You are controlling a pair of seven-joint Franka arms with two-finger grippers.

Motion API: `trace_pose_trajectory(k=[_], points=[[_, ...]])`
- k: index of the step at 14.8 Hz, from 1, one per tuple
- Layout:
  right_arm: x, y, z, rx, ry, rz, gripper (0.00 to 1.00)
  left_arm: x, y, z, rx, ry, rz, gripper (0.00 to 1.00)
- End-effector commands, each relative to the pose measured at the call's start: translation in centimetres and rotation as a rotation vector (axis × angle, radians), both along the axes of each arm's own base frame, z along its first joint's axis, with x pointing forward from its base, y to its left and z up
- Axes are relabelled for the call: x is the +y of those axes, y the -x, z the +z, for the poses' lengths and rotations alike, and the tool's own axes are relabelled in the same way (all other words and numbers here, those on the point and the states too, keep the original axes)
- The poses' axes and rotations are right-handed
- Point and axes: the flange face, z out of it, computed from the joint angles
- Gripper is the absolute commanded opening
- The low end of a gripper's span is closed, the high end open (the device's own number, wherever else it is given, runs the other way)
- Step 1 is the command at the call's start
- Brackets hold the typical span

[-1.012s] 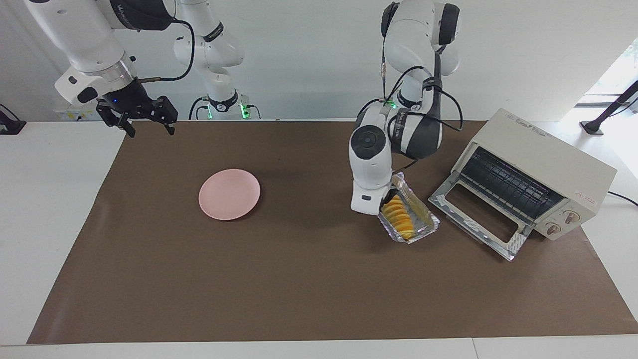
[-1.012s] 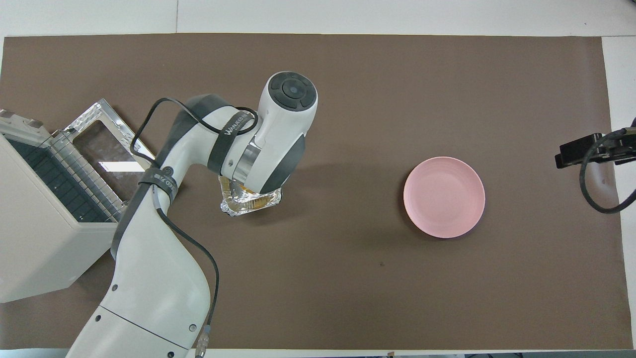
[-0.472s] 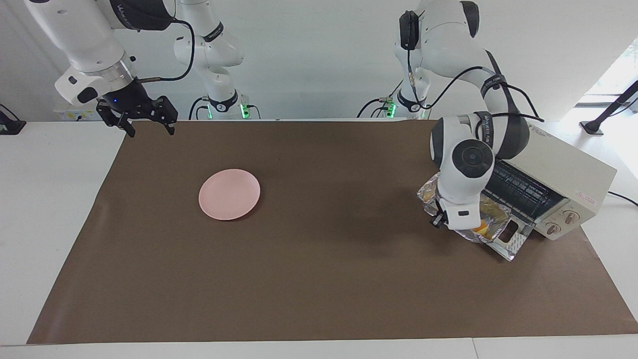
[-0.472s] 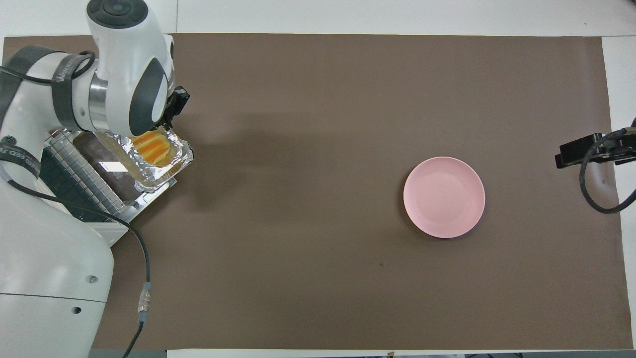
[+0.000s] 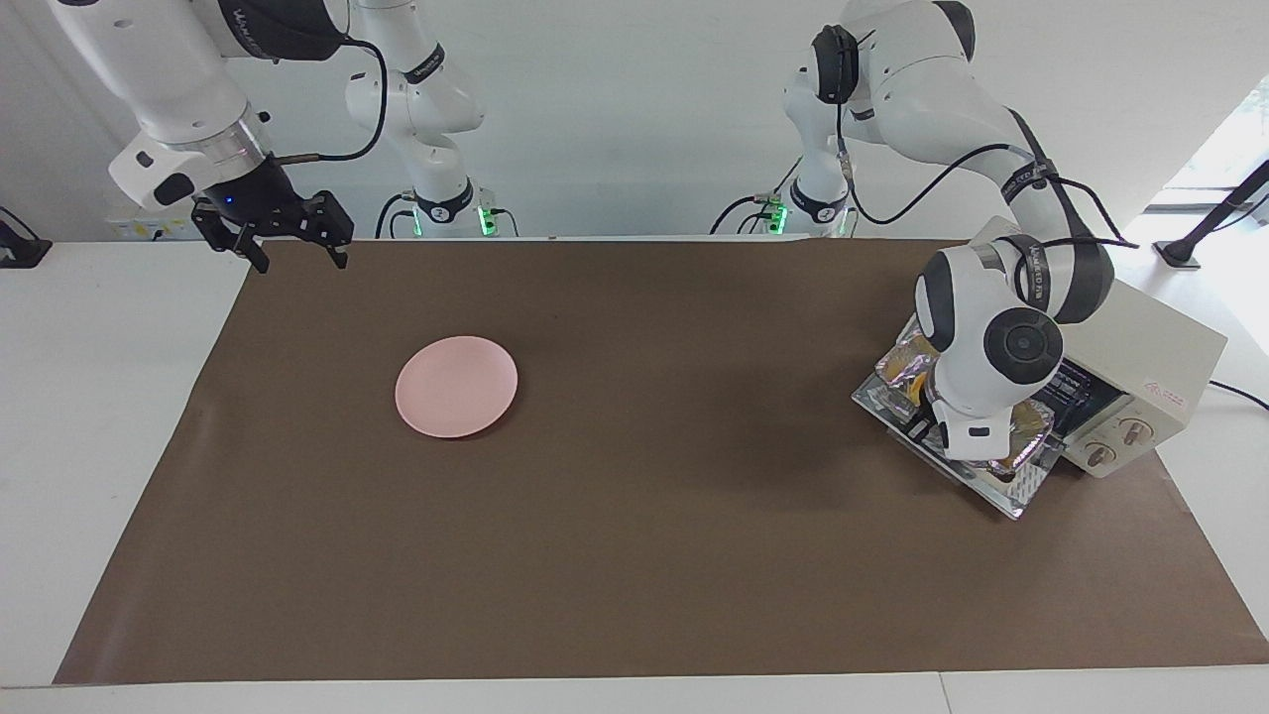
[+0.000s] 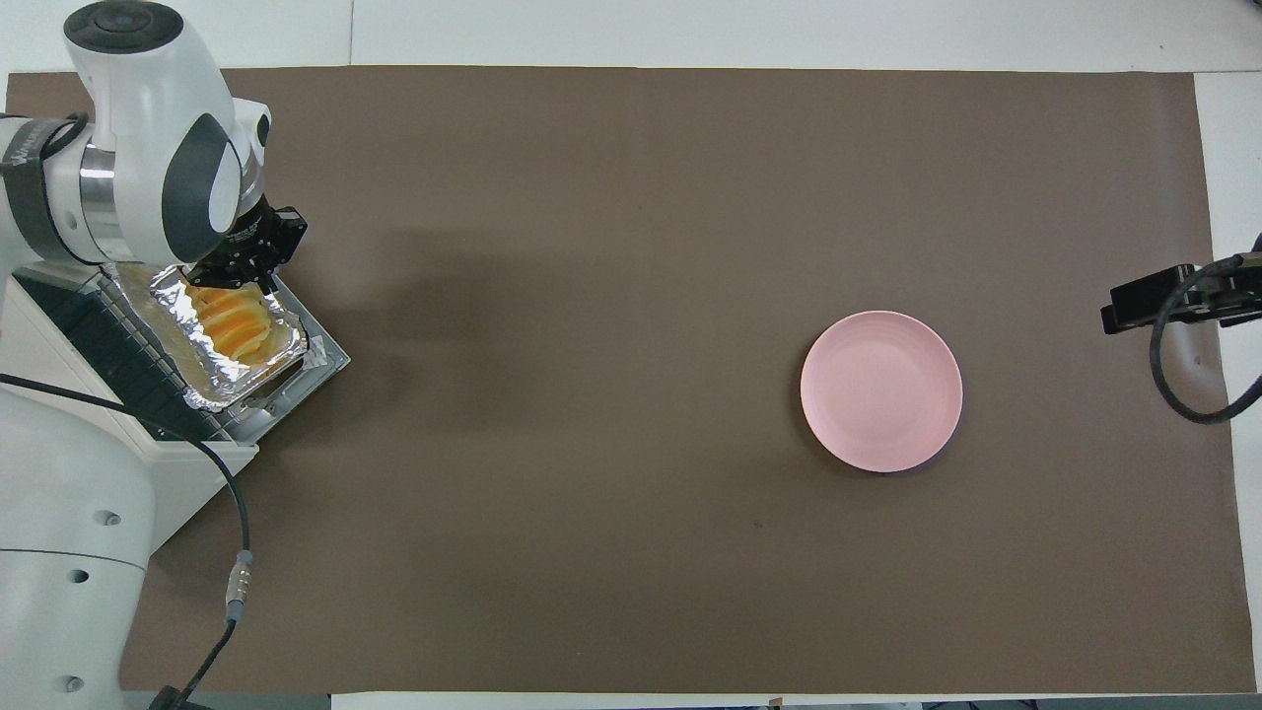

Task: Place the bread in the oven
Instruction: 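Slide the foil tray with the left gripper into the oven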

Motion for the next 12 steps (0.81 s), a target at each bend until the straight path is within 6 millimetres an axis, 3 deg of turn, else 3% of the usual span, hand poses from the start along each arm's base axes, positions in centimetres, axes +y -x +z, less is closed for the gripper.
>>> trace_pose_trajectory(k=[1, 12], points=[[-0.1, 0.5, 0.1, 0.007, 0.002, -0.006, 1.0, 1.5, 1.1, 0.8, 0.023, 0.045, -0.012, 0.0], [-0.2, 0.5, 0.1, 0.007, 0.003, -0.006, 1.0, 6.5, 2.5, 3.0, 0.011, 0.088, 0.038, 0.0]])
